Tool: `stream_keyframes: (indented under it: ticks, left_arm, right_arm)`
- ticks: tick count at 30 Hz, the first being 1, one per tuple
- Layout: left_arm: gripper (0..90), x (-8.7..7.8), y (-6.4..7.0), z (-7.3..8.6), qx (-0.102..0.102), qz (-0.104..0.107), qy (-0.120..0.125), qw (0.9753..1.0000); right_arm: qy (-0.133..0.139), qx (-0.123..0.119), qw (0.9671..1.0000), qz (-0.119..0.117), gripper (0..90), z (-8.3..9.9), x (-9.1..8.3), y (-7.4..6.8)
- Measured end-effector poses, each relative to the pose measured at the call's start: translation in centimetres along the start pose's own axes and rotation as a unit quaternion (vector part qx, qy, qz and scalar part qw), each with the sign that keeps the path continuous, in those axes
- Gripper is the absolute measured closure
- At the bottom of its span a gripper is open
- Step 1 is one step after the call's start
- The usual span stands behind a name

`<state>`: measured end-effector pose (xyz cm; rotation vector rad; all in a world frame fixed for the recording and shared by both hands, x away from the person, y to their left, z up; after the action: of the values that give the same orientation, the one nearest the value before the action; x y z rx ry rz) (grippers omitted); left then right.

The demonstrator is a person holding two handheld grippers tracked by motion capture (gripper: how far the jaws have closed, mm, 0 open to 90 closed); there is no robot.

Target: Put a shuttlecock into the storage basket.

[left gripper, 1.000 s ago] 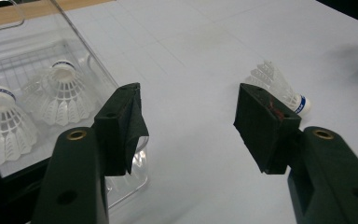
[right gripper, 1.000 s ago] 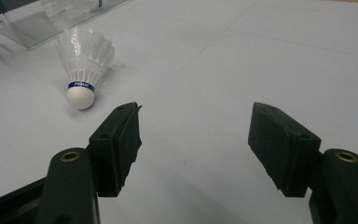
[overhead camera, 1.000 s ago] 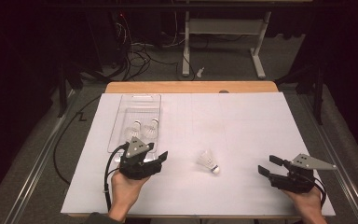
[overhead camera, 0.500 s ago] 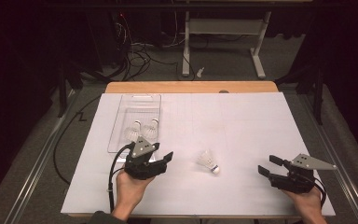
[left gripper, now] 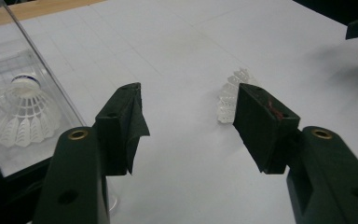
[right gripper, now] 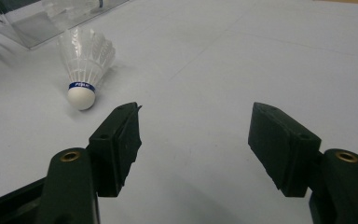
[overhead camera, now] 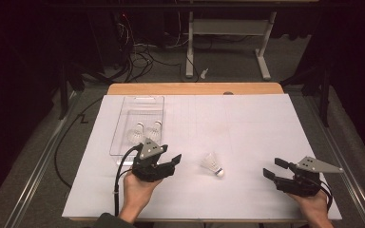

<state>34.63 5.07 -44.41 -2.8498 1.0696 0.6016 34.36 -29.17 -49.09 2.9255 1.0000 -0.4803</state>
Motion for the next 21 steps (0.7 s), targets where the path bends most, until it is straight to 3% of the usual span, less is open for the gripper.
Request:
stream_keyframes:
  ticks: [21]
  left_arm:
    - [43.1, 1.8, 1.5, 0.0, 0.003, 0.023, -0.01, 0.9997]
  right_arm:
    - [0.002, 0.0, 1.0, 0.0, 34.3, -0.1, -0.1, 0.0]
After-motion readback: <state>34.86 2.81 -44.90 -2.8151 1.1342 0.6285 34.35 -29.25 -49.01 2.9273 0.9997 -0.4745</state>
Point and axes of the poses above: each handheld gripper's, and its own axes: x roughly forward along the jaws, z roughly out of its underside, y roughly to its right, the point moved 9 cm from there along x, roughly forward along the jaws, and after that the axes turned 12 degrees about y, right-handed, at the moved point
